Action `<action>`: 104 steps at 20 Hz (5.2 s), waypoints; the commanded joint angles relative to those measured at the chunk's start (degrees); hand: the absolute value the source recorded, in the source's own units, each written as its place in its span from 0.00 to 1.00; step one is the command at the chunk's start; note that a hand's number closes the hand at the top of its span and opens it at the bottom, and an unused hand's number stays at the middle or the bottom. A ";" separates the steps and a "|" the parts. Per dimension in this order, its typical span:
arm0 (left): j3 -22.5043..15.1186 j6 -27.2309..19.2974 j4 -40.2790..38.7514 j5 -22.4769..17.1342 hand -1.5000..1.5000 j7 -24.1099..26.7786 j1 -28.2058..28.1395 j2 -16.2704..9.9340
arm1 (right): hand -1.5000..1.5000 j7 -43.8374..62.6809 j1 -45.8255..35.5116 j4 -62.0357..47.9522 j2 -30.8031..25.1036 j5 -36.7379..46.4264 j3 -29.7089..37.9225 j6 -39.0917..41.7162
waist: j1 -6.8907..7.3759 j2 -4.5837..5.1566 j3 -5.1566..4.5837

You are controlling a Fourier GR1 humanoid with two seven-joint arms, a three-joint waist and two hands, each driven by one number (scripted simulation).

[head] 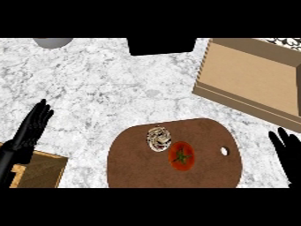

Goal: Pick the tomato from the cutting board and place it in the cardboard box

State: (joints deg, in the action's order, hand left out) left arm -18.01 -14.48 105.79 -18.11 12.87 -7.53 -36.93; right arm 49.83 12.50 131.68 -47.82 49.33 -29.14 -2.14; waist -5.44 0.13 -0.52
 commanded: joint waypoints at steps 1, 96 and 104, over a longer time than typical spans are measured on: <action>1.19 2.74 -3.52 2.22 0.50 -2.76 5.37 -4.53 | 0.00 12.54 -1.16 3.20 4.10 5.03 -5.72 7.47 | 2.08 0.40 -0.13; 1.34 10.25 -18.40 8.43 0.50 -6.20 21.39 7.02 | 1.00 -38.36 -44.88 -32.75 29.03 -9.01 29.53 15.20 | 6.10 0.06 0.48; 2.56 13.05 -18.25 8.84 0.50 -4.73 19.48 6.34 | 1.00 -46.93 -51.71 -52.27 20.37 -10.59 40.02 12.86 | 6.86 0.36 0.50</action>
State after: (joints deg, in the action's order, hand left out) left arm -15.04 -3.06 89.63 -9.01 4.65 16.61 -31.29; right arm 6.60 -35.02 88.90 -23.10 38.48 6.65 11.40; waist 0.79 -0.01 0.54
